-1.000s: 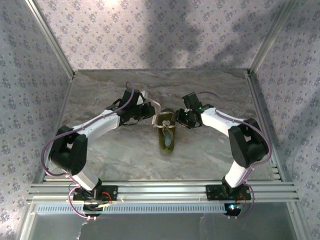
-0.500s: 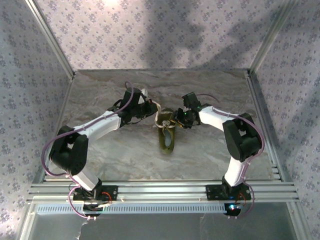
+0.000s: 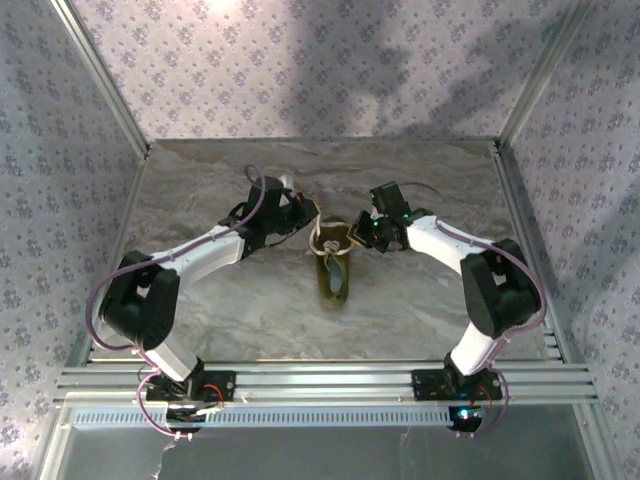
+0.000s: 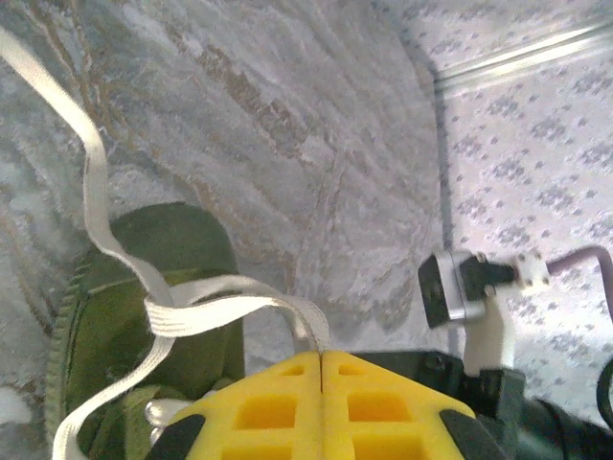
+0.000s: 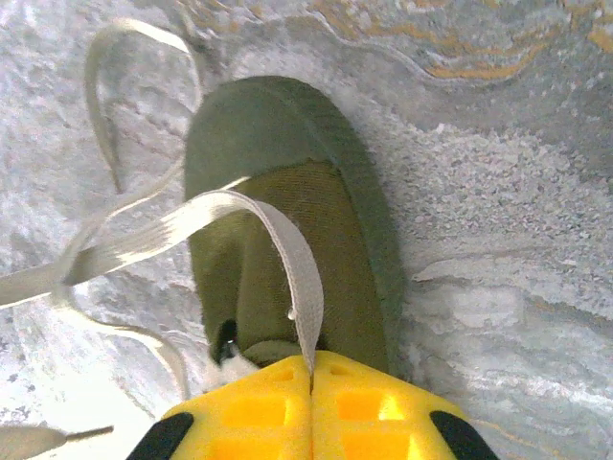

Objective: Tie the shoes

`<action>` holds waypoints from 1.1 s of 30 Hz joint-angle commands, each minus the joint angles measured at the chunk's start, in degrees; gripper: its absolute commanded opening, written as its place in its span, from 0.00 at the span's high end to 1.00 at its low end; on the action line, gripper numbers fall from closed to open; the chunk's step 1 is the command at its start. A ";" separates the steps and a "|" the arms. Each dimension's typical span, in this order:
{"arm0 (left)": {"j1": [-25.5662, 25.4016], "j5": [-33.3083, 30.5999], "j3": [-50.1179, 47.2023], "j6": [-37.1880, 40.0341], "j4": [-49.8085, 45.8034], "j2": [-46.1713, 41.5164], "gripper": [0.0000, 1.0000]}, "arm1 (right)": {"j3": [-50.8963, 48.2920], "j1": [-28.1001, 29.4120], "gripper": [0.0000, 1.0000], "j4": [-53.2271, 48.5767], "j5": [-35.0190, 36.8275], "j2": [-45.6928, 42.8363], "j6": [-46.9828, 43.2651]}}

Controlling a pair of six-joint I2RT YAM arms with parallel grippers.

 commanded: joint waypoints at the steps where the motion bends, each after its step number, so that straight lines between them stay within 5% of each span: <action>1: -0.51 -1.17 -0.89 -6.03 7.29 1.48 1.00 | -1.13 0.99 0.94 -0.69 1.98 -3.35 -1.76; 33: -7.87 -7.55 -1.86 -23.38 20.79 9.77 1.00 | -5.83 2.65 0.93 5.65 2.16 -10.19 8.37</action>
